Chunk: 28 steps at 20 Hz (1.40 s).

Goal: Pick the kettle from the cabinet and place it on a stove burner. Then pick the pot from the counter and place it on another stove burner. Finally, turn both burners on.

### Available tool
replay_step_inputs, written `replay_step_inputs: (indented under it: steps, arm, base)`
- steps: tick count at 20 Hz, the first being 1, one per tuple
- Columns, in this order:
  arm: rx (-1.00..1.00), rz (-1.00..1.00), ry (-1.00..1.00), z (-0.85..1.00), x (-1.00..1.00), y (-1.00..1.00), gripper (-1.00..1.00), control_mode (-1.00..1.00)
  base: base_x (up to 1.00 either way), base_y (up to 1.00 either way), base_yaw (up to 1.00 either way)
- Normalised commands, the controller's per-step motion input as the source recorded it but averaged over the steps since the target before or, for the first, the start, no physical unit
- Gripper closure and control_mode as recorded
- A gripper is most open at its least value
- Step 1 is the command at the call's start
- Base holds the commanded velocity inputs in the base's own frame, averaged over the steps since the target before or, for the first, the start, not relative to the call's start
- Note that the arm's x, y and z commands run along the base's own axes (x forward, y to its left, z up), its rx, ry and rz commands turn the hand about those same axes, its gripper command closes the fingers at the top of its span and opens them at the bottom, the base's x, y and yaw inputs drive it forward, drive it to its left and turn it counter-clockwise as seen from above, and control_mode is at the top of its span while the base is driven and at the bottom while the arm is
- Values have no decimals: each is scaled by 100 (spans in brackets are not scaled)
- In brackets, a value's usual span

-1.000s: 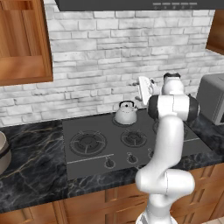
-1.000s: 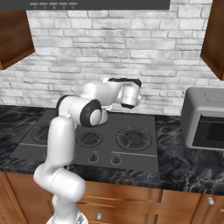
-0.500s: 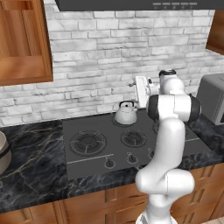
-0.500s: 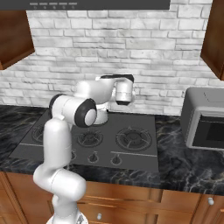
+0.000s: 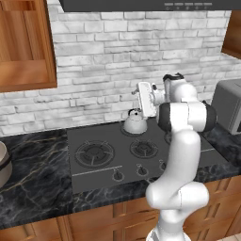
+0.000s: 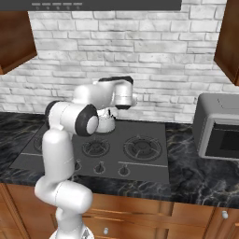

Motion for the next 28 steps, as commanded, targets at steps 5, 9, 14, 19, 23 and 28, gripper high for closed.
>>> replay_step_inputs:
  steps: [5, 9, 14, 19, 23, 28]
  arm:
    - [-1, 0, -7, 0, -4, 20, -100, -100]
    - [-5, 0, -9, 0, -7, 43, -100, -100]
    - [-9, 0, -9, 10, -13, 54, -100, -100]
    - [-12, 0, -12, 21, -23, 61, -100, -100]
    - [-14, 0, -10, 8, -27, 65, -100, -100]
    - [-13, 0, -7, 1, -24, 64, -100, -100]
  base:
    - [0, 0, 0]
    - [0, 0, 0]
    - [0, 0, 0]
    - [0, 0, 0]
    - [0, 0, 0]
    - [0, 0, 0]
